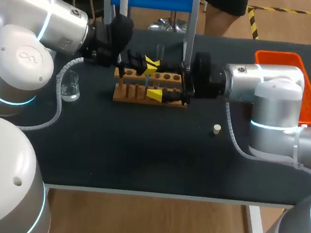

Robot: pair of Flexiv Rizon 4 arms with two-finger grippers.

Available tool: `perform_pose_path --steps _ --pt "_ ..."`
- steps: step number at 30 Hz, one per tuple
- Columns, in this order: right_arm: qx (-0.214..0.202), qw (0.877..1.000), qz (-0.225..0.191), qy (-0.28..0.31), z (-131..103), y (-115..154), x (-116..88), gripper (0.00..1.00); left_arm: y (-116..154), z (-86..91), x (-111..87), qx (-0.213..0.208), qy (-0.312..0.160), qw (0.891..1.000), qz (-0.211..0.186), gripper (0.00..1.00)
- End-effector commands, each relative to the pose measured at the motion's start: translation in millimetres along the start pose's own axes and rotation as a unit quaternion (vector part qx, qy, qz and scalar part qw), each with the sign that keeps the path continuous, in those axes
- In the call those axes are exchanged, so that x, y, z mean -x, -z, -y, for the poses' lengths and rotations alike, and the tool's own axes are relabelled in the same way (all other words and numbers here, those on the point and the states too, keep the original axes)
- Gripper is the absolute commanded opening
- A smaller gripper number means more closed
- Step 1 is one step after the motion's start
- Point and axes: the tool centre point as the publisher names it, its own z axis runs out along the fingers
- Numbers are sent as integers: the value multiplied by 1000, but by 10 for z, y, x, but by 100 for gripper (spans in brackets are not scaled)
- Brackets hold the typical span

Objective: Invert the test tube, pick up the pipette, mount the tip to pipette, aspirate from beaker and dispense into the tube, eject the tip, return the pipette, and cap with the stopper.

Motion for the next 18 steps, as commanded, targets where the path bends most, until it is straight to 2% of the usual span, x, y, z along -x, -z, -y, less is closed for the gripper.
perform_pose_path --steps 1,6,9,12,18 --pt "-1 1000 -1 1 8 -58 19 100 4 9 5 2 0 1000 -1 0" --pt "-2 1000 -6 3 -6 -95 20 100 4 9 5 2 0 1000 -1 0" --pt "-3 1000 -11 3 -8 -113 18 95 4 9 5 2 0 1000 -1 0" --pt "-4 1000 -16 4 -9 -126 15 84 4 9 5 2 0 1000 -1 0" --pt "-3 1000 -22 3 -17 -143 24 69 4 9 5 2 0 1000 -1 0"
